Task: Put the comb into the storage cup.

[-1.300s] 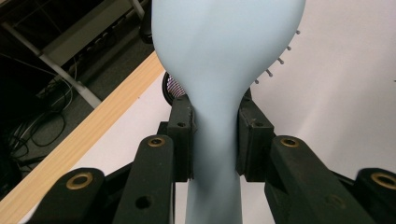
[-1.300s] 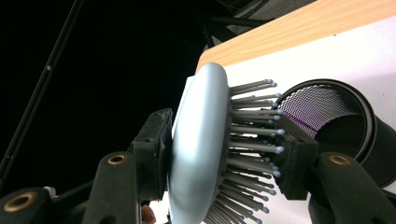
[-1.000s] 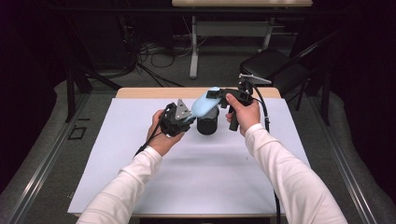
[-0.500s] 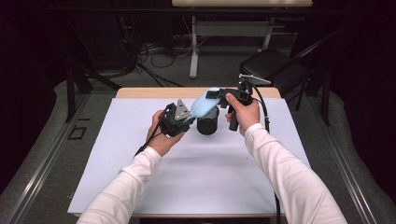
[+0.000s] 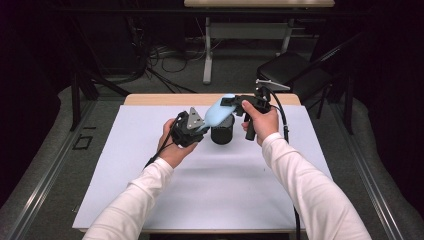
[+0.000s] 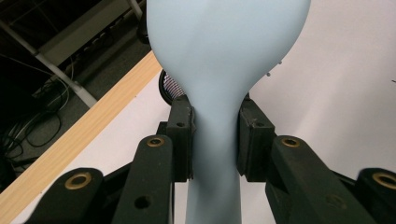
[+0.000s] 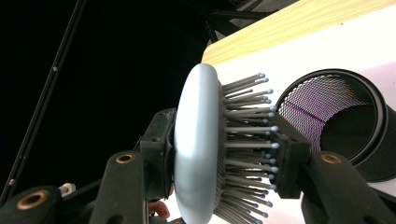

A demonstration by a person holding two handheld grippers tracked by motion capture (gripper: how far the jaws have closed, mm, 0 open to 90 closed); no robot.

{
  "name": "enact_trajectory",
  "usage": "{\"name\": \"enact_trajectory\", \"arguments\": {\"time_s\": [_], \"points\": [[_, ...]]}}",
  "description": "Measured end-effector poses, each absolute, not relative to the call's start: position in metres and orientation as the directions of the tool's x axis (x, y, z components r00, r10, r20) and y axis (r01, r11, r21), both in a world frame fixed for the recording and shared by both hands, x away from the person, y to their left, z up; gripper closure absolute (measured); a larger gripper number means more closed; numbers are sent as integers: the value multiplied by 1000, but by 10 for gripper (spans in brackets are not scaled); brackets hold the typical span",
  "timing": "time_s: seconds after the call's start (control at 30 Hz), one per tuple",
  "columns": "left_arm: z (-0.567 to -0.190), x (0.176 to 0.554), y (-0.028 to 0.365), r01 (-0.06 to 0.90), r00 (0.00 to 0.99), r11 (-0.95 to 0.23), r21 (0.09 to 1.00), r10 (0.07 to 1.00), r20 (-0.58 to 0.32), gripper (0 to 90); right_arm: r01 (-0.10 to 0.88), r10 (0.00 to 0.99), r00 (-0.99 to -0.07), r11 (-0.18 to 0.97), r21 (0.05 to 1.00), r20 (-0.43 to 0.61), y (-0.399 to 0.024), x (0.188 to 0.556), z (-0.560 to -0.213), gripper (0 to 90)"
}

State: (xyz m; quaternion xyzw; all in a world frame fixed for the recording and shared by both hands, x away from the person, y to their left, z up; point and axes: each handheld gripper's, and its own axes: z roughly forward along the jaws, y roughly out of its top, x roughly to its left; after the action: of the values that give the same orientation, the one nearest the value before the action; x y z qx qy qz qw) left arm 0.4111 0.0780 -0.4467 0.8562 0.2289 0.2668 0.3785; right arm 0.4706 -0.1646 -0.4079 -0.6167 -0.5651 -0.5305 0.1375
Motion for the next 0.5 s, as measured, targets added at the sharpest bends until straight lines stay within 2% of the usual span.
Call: {"name": "enact_trajectory", "arguments": {"time_s": [0.5], "points": [[-445,411,80,186,753,-599,779,597,279,691,852,527,-183,-337,402,830,-164,471,-407,515]]}}
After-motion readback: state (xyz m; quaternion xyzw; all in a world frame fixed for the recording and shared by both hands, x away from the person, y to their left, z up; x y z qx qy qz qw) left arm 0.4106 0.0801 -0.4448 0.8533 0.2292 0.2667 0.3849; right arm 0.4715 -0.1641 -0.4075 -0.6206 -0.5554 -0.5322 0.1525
